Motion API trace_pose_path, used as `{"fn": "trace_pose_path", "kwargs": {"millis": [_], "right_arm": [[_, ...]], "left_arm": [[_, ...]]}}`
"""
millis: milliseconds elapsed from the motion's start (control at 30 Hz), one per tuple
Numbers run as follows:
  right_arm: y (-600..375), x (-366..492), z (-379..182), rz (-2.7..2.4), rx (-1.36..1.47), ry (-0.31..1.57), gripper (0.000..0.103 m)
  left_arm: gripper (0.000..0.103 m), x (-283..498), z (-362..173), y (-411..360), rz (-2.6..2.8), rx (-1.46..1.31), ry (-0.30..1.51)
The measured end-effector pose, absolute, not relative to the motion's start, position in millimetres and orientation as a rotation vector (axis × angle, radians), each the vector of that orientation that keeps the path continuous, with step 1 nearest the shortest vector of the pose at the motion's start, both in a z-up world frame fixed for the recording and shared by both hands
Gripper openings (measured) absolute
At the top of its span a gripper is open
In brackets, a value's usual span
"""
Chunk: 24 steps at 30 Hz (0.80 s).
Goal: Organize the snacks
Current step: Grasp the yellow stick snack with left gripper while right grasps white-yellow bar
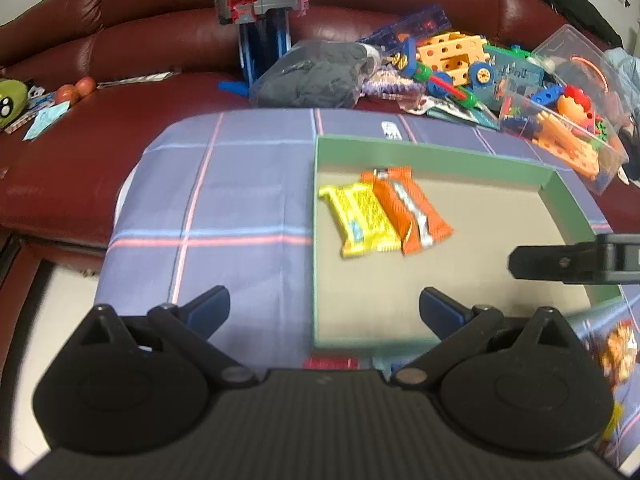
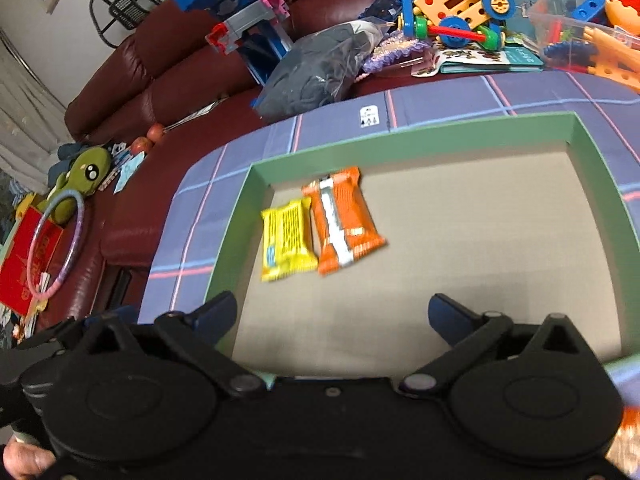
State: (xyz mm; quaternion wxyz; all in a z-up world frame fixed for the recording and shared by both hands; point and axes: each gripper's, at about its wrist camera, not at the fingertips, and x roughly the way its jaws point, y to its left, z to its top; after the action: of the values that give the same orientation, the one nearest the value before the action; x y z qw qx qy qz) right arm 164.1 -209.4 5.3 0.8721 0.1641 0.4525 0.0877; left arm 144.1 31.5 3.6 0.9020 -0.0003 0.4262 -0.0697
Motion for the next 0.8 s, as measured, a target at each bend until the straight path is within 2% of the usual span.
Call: {"fn": "trace_pose_path", "kwargs": {"millis": [633, 700, 800], "right_arm": [[-223, 70, -23, 0.190, 0.389, 1.035, 0.103], [-227, 64, -27, 0.183, 0.394, 1.034, 0.100], [-232, 60, -35, 0.174, 0.404, 1.048, 0.088]], "left_arm": [[0.103, 41, -55, 50, -0.149, -0.037, 1.059], [0.103, 37, -62, 50, -0.153, -0.043, 1.082], [0.103, 35, -68, 48, -0.160, -0.048, 1.103]]}}
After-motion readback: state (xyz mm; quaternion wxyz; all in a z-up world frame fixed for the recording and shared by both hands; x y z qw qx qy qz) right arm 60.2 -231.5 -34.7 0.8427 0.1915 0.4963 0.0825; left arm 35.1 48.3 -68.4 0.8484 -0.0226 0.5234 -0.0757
